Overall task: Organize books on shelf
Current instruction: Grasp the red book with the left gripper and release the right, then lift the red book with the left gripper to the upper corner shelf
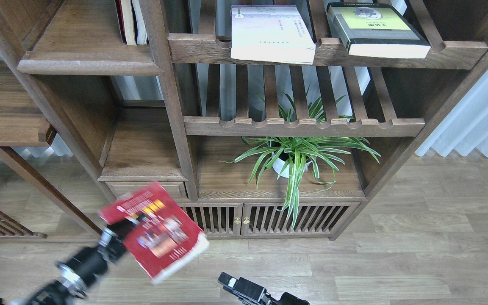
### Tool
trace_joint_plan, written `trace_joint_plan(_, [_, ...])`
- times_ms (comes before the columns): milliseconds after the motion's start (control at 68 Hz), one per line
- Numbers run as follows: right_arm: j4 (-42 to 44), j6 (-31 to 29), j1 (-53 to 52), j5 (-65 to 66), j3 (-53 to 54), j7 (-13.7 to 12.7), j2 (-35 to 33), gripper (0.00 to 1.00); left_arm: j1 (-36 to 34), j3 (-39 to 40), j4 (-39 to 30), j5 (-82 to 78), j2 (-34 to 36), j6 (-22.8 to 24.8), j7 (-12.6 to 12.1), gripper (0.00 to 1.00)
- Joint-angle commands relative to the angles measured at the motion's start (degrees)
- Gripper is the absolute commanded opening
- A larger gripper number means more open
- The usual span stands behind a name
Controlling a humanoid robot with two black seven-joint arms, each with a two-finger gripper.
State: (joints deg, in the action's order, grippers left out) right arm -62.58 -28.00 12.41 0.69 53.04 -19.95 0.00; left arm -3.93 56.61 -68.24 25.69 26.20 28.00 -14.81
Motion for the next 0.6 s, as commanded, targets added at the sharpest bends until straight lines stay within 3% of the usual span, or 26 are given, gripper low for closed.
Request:
trace_joint_plan(0, [0.8,0.0,0.1,0.0,1.0,0.0,0.0,1.00,-2.1,5.5,-8.7,0.0,9.5,0.0,0.4,0.05])
trace_joint_plan(206, [1.6,0.0,0.0,0.2,0.9,0.0,0.0,1.00,-12.3,12.1,-10.9,0.8,23.3,0.0,2.1,0.05])
trace_joint_plan(368, [1.6,0.0,-0.1,0.2,0.9,-0.1,0.0,1.00,-23.3,11.7,-10.5,1.0,31.1,0.0,4.3,0.05])
trace_joint_plan(382, [1.6,0.0,-0.1,0.2,0.8,-0.1,0.0,1.00,-28.3,11.1,-9.5,0.6,32.1,0.0,3.4,0.05])
trace_joint_plan(441, [1.6,0.0,-0.1,0.2,0.8,-0.1,0.0,1.00,-32.7,11.0,-8.1,-0.4,32.2,0.0,2.4,0.05])
trace_joint_plan(485, [1.6,0.0,-0.2,0.2,0.7,-0.1,0.0,1.00,-36.8,10.7,-6.5,-2.3,32.3,0.0,0.1,0.05])
trace_joint_plan(529, [1.6,0.0,-0.2,0.2,0.7,-0.1,0.0,1.00,-41.7,10.3,-3.1,-6.8,31.5,0.0,-3.7,0.05])
trace_joint_plan(588, [1.6,0.0,-0.2,0.2,0.7,-0.1,0.0,1.00,-45.4,10.0,0.2,-12.2,30.4,0.0,-6.0,0.05])
